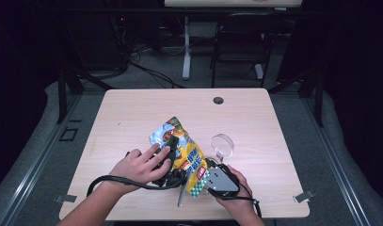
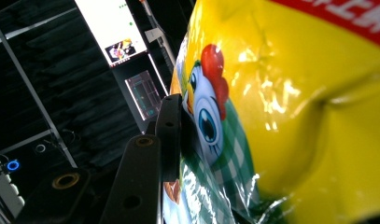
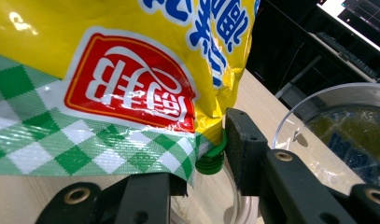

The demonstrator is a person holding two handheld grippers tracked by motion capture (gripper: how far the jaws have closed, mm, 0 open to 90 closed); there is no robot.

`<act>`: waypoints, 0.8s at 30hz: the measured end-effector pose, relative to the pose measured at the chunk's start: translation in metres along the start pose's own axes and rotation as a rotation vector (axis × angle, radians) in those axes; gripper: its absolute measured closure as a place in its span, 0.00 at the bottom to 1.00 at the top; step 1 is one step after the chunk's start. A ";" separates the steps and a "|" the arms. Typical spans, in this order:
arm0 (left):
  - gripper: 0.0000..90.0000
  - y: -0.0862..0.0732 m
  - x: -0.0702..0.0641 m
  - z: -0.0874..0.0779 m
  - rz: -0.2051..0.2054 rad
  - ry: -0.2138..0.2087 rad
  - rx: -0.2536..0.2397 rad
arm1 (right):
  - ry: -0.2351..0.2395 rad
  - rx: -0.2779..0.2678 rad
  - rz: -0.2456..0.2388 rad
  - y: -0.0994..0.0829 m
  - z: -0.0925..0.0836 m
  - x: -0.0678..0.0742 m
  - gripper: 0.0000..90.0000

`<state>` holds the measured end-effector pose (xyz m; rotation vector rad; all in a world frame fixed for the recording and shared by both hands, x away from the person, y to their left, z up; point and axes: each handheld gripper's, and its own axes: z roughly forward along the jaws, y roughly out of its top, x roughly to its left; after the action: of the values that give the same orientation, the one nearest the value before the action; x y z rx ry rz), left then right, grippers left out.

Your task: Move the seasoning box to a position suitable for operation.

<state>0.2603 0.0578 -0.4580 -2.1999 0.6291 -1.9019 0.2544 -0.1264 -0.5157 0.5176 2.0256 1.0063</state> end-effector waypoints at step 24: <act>0.79 0.001 0.004 -0.001 0.014 -0.003 -0.008 | 0.023 -0.010 0.057 -0.001 -0.001 -0.003 0.79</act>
<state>0.2597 0.0557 -0.4547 -2.1976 0.6505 -1.8920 0.2557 -0.1289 -0.5146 0.5637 2.0352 1.0608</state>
